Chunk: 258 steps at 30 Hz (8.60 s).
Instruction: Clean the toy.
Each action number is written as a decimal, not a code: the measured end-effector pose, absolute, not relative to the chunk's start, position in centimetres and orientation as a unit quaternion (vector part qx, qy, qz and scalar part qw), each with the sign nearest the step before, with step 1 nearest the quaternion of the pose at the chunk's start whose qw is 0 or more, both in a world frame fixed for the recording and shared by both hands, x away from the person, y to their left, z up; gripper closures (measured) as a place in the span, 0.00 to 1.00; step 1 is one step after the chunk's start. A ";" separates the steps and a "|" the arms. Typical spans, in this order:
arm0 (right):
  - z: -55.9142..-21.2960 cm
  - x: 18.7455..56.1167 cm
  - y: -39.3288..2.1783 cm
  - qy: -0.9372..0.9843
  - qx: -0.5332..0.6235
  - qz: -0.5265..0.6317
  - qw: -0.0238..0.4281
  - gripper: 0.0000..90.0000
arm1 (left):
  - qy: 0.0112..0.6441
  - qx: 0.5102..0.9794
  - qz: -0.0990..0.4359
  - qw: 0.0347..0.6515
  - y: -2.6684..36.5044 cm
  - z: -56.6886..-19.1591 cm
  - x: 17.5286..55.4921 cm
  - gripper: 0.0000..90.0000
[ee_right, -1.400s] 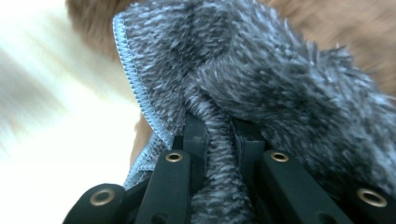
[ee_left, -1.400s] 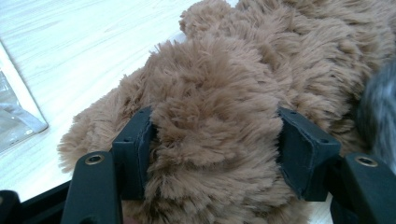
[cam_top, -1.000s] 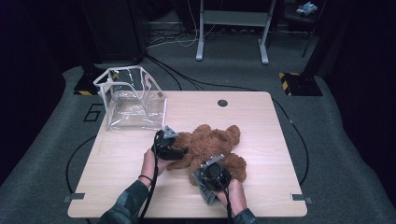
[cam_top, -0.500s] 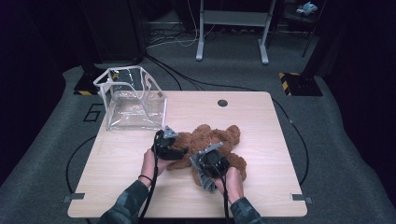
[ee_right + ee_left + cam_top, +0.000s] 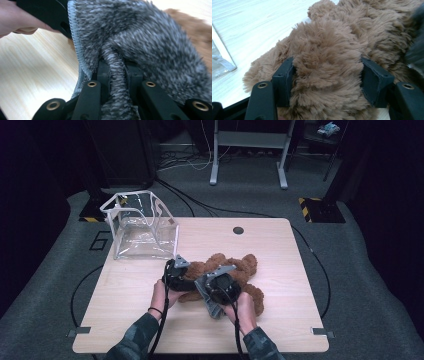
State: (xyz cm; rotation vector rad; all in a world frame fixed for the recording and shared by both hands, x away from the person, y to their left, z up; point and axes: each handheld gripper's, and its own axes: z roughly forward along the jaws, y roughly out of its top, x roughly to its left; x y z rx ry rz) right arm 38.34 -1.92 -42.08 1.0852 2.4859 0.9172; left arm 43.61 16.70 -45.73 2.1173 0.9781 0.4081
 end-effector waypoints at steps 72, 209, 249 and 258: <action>-48.6 39.2 2.0 0.880 0.366 0.297 0.054 0.88 | 0.398 0.827 0.112 0.380 17.5 -45.5 44.7 0.39; -46.2 36.7 -21.9 0.715 0.591 0.318 0.194 0.86 | 0.371 0.827 0.157 0.393 7.9 -51.4 36.7 0.70; -45.1 36.7 -21.8 0.718 0.582 0.324 0.201 0.86 | 0.252 0.807 0.162 0.508 10.8 -40.8 40.5 0.81; -44.5 37.0 -21.8 0.716 0.580 0.328 0.207 0.86 | 0.253 0.800 0.134 0.527 11.0 -40.1 40.6 0.81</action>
